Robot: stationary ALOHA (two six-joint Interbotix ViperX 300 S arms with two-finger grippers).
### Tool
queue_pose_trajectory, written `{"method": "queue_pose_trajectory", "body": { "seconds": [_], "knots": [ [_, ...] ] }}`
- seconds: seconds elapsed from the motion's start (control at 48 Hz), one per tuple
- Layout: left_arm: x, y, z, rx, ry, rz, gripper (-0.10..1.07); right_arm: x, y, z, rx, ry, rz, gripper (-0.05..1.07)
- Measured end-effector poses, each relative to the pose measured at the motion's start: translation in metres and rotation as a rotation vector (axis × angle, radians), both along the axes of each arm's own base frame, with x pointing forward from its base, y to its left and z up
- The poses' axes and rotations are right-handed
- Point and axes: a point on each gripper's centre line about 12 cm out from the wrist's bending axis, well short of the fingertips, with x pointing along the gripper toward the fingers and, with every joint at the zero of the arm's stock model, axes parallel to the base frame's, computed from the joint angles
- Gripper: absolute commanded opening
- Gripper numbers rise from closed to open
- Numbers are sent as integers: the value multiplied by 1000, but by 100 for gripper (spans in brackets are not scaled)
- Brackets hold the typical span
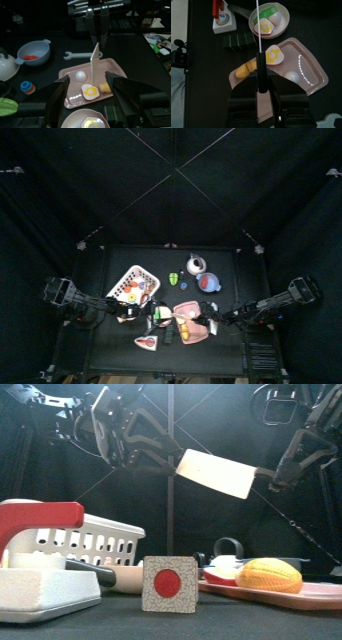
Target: Grab cleaver with other hand
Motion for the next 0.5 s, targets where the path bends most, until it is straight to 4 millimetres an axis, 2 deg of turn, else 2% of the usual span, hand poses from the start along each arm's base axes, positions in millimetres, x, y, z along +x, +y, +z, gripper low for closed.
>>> {"method": "queue_pose_trajectory", "body": {
  "seconds": [0.208, 0.5],
  "knots": [
    [7, 0, 0, 31, 6, -27, 89, 5, 2, -2, -15, 8, 7, 32],
    [10, 1, 0, 30, 26, -34, 68, 8, 2, -8, -24, 29, 8, 32]
  ]
}}
